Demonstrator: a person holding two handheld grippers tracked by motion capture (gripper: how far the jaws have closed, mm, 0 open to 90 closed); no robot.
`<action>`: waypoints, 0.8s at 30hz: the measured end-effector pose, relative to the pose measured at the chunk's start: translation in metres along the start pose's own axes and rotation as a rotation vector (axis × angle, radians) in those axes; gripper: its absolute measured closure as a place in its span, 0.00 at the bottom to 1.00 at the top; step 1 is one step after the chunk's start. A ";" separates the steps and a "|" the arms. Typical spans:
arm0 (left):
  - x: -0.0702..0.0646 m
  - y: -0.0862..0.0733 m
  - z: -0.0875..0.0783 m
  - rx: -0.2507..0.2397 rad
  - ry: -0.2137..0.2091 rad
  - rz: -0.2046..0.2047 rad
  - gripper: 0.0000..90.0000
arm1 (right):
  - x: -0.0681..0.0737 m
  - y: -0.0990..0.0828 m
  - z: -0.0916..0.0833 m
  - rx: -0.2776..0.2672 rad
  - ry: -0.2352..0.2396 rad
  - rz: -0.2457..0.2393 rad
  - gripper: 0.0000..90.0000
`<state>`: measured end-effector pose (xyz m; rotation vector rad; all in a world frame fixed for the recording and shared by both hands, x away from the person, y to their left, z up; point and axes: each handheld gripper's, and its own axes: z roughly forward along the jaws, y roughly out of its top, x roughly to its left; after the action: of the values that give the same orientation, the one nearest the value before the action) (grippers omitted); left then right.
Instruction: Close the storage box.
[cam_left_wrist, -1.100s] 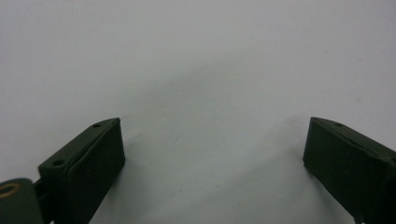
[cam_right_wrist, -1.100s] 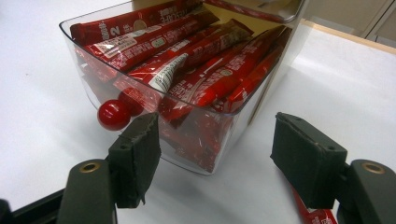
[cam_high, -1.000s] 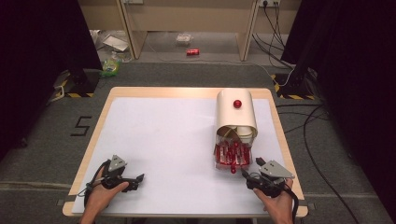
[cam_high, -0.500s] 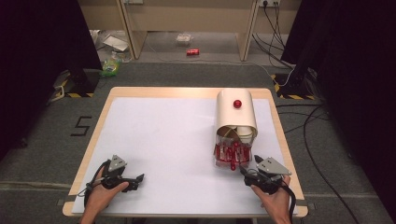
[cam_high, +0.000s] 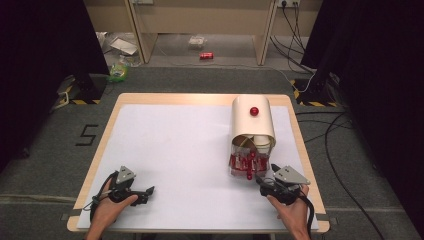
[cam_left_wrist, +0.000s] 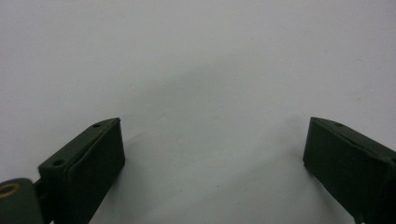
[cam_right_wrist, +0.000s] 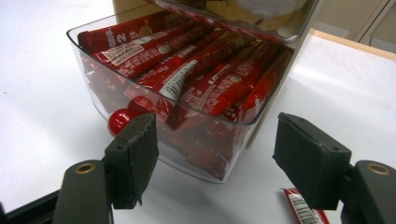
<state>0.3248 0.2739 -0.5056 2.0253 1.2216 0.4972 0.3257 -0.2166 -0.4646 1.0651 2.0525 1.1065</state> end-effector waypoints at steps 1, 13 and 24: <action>0.000 0.000 0.000 0.000 0.000 0.000 0.05 | 0.000 0.000 0.000 0.000 0.000 0.000 0.34; 0.000 0.000 0.000 0.000 0.000 -0.001 0.05 | -0.001 0.003 0.006 -0.007 -0.001 0.012 0.33; 0.000 0.000 0.000 0.000 0.000 0.000 0.05 | -0.002 0.005 0.010 -0.009 -0.009 0.019 0.33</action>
<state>0.3249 0.2740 -0.5055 2.0258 1.2215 0.4968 0.3362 -0.2128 -0.4652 1.0860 2.0325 1.1168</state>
